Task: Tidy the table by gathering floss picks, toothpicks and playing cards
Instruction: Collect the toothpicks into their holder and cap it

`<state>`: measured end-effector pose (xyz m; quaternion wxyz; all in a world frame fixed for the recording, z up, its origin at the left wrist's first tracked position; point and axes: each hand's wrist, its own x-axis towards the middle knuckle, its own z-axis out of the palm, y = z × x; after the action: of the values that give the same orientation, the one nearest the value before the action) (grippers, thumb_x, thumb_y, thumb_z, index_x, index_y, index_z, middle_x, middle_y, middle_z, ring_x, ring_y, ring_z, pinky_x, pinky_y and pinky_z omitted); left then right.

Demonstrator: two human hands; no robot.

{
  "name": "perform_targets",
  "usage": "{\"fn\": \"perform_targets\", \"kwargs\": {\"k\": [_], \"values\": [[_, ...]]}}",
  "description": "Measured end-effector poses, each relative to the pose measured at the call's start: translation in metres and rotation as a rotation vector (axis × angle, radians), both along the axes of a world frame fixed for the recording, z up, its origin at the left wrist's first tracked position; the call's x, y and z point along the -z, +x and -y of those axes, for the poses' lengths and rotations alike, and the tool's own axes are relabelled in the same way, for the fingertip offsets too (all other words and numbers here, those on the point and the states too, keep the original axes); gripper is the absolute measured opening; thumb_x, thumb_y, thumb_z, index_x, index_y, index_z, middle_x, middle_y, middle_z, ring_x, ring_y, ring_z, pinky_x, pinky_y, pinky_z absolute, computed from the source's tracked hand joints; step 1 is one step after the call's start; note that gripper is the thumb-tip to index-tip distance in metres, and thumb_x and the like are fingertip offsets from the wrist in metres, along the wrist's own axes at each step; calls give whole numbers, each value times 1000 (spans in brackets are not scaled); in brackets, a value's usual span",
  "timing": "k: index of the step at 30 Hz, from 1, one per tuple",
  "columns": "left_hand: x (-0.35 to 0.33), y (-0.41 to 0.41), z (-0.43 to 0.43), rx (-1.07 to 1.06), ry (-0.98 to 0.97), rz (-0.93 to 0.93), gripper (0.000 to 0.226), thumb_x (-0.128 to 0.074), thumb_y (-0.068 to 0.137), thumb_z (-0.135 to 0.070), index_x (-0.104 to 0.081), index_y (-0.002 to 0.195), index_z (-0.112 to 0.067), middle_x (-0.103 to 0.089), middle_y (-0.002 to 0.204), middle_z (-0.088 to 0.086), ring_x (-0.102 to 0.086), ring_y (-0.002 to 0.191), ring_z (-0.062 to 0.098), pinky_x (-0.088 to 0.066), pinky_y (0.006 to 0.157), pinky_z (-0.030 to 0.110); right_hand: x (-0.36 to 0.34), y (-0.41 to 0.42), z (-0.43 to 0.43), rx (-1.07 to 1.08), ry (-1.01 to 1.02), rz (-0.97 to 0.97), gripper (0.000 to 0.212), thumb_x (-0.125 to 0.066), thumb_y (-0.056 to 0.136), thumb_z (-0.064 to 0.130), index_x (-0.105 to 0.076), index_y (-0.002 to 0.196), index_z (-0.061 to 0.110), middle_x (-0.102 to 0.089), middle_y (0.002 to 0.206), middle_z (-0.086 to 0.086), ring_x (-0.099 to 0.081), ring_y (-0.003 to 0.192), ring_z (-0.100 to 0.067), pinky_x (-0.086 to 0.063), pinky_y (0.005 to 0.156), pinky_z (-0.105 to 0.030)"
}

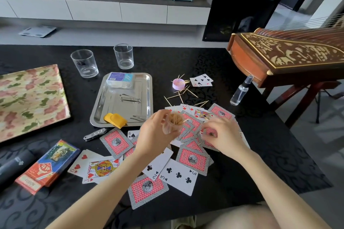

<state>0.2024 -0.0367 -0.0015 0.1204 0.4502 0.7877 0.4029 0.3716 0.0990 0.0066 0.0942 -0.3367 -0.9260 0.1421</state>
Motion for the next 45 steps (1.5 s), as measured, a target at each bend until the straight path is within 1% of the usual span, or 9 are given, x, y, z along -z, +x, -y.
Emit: {"fn": "perform_targets", "kwargs": {"k": [3, 11, 16, 20, 24, 28, 38, 41, 45], "values": [[-1, -4, 1, -17, 5, 6, 63, -80, 69, -33, -51, 124, -22, -62, 115, -3, -58, 93, 10, -51, 74, 23, 13, 3, -5, -84, -7, 168, 35, -68, 77, 50, -65, 108, 33, -54, 109, 14, -43, 106, -11, -35, 90, -28], [7, -8, 6, -6, -30, -9, 63, -80, 70, -32, -51, 126, -21, -61, 116, -3, -57, 99, 11, -48, 77, 20, 22, -8, -2, -297, 209, 226, 15, -57, 90, 32, -66, 94, 21, -52, 98, 6, -44, 98, -13, -39, 88, -29], [15, -4, 14, 58, -42, 1, 58, -79, 71, -29, -51, 122, -20, -61, 115, -2, -58, 102, 14, -51, 76, 21, 29, -16, 6, -407, 436, 240, 20, -80, 58, 10, -61, 62, 11, -57, 72, -3, -54, 66, -17, -49, 60, -31], [14, 1, 15, 52, 8, 76, 56, -79, 71, -27, -51, 119, -21, -61, 112, -5, -58, 100, 11, -54, 80, 27, 29, -19, 8, -254, 222, -82, 9, -65, 82, 18, -62, 81, 10, -57, 86, 0, -54, 80, -15, -50, 70, -26], [17, 11, 13, 83, 97, 252, 53, -80, 71, -25, -49, 114, -24, -61, 106, -13, -59, 98, 3, -54, 80, 22, -2, -24, 29, 115, -420, -652, 12, -52, 94, 22, -58, 94, 12, -52, 76, 5, -49, 65, 0, -44, 59, -15], [26, 16, 12, 139, 41, 209, 69, -79, 71, -23, -42, 129, -28, -58, 109, -11, -58, 102, 6, -53, 84, 22, -14, -35, 51, 58, -414, -776, 7, -52, 95, 14, -56, 92, 10, -51, 72, 8, -49, 63, 2, -42, 58, -12], [23, 7, 5, 214, 66, 98, 80, -78, 72, -27, -32, 135, -42, -53, 105, -9, -52, 94, 6, -50, 83, 27, 7, -42, 50, -100, 50, -467, 19, -52, 84, 32, -65, 81, 18, -52, 84, 12, -47, 83, -4, -39, 71, -11], [21, 4, 2, 235, 38, 49, 77, -75, 77, -28, -28, 134, -47, -50, 115, -8, -51, 103, 8, -49, 88, 26, 6, -34, 28, 92, -177, -570, 13, -57, 90, 26, -68, 93, 18, -57, 93, 13, -54, 94, -6, -42, 80, -13], [21, -2, -5, 207, 7, -1, 63, -74, 78, -29, -47, 135, -28, -52, 120, -5, -56, 105, 14, -52, 90, 34, 23, -16, -32, 393, 43, -90, 32, -65, 87, 28, -62, 115, 14, -59, 115, -3, -50, 107, -23, -42, 86, -29]]}}
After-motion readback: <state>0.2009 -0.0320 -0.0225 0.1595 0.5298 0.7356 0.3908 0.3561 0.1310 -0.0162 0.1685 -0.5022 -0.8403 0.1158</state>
